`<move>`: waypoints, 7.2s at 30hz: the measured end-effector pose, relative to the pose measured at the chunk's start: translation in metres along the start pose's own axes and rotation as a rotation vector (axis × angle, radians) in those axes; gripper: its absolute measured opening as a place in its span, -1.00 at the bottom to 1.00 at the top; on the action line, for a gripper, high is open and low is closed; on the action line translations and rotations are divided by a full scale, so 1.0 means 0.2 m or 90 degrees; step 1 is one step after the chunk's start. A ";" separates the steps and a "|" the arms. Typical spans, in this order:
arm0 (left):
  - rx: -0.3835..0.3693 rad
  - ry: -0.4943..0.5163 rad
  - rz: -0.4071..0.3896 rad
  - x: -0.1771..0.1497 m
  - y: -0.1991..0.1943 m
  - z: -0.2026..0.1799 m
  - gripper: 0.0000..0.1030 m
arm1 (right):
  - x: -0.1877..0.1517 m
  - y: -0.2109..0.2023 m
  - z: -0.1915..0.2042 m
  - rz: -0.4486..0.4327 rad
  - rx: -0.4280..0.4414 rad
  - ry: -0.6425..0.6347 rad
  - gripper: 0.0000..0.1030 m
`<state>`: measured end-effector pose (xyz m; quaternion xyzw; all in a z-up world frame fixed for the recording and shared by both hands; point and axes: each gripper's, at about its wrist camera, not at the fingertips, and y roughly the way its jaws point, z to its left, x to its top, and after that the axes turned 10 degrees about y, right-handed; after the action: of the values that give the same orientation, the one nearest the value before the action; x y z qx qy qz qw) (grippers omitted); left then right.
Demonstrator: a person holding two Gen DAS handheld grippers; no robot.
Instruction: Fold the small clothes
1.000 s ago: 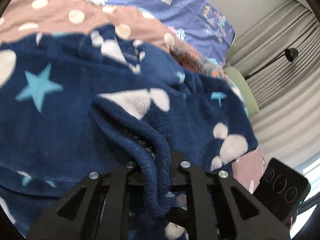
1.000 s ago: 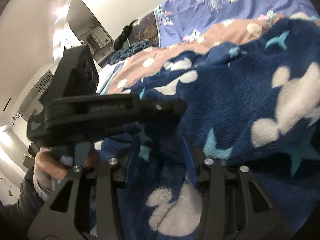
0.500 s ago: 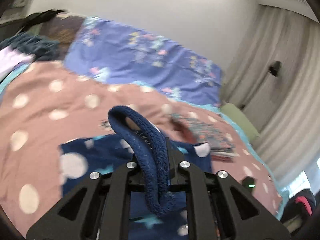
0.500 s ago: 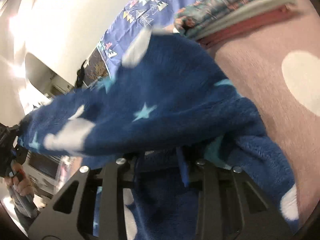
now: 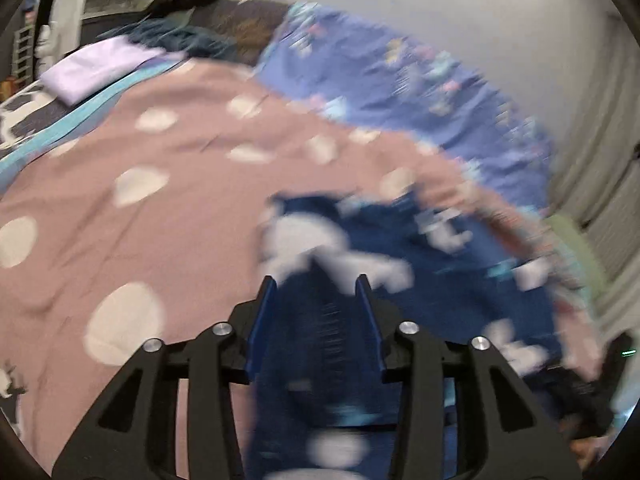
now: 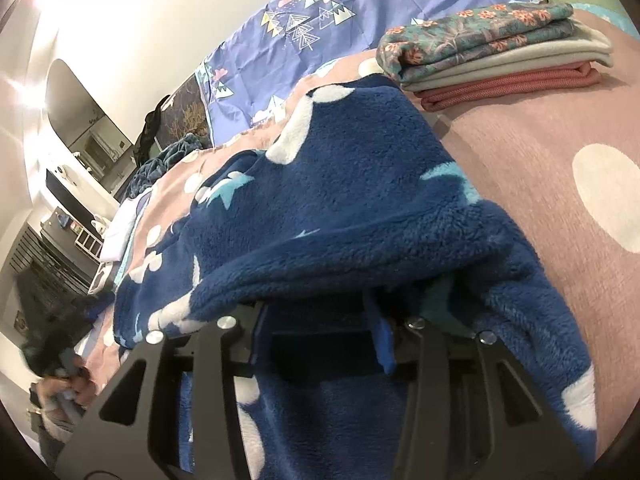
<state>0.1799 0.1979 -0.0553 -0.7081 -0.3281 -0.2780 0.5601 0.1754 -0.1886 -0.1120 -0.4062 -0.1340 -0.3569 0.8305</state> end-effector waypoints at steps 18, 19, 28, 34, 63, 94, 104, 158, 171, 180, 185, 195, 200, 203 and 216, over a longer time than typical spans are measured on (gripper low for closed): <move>0.085 0.213 0.094 -0.19 0.33 -0.35 0.24 | 0.44 -0.24 0.32 -0.059 -0.056 -0.136 0.08; 0.087 0.215 0.094 -0.20 0.33 -0.37 0.24 | 0.49 -0.19 0.32 -0.054 -0.070 -0.129 -0.12; 0.063 0.205 0.089 -0.20 0.34 -0.36 0.32 | 0.51 0.46 0.05 -0.007 -0.335 -0.183 -0.92; 0.063 0.203 0.090 -0.20 0.34 -0.36 0.33 | 0.44 0.15 0.25 -0.070 -0.272 -0.222 -0.84; -0.026 0.071 0.128 -0.69 -0.46 -0.01 0.59 | -0.24 -0.83 -0.44 0.045 -0.134 -0.036 -0.05; -0.170 0.083 0.116 -1.14 -0.93 -0.05 0.61 | -0.94 -1.04 0.16 0.298 0.234 -0.134 -0.90; -0.205 0.095 0.137 -1.22 -0.99 -0.07 -0.07 | -0.83 -1.24 -0.13 0.181 0.085 -0.070 -0.20; -0.216 0.046 -0.084 -0.53 -1.26 -0.15 -0.73 | -0.26 -1.44 0.01 -0.022 0.218 -0.057 -0.77; -0.144 0.053 -0.004 -0.16 -0.39 -0.09 -0.72 | 0.15 -0.60 -0.11 0.034 0.086 -0.012 -0.76; -0.148 0.005 0.066 -0.30 -0.11 0.05 -0.59 | 0.09 -0.42 -0.28 0.077 0.084 0.019 -0.58; -0.142 0.043 0.015 -0.28 -0.36 0.03 0.15 | 0.09 -0.65 -0.23 0.020 0.075 -0.073 0.23; -0.032 0.283 0.051 -0.43 -0.57 -0.12 0.37 | -0.12 -0.63 -0.16 0.058 -0.113 -0.332 0.47; 0.063 0.405 0.083 -0.43 -0.29 -0.22 0.38 | -0.01 -0.48 -0.11 0.043 -0.097 -0.324 0.50; 0.015 0.344 0.058 -0.26 -0.20 -0.19 0.38 | 0.14 -0.42 -0.09 0.025 -0.064 -0.275 0.50; -0.112 0.089 0.160 -0.11 0.18 0.05 -0.59 | 0.39 -0.12 -0.32 0.149 0.058 -0.027 -0.13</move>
<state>0.1943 0.1978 -0.0962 -0.7687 -0.1720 -0.2817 0.5479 0.2097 -0.2851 -0.0988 -0.3882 -0.1191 -0.2424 0.8811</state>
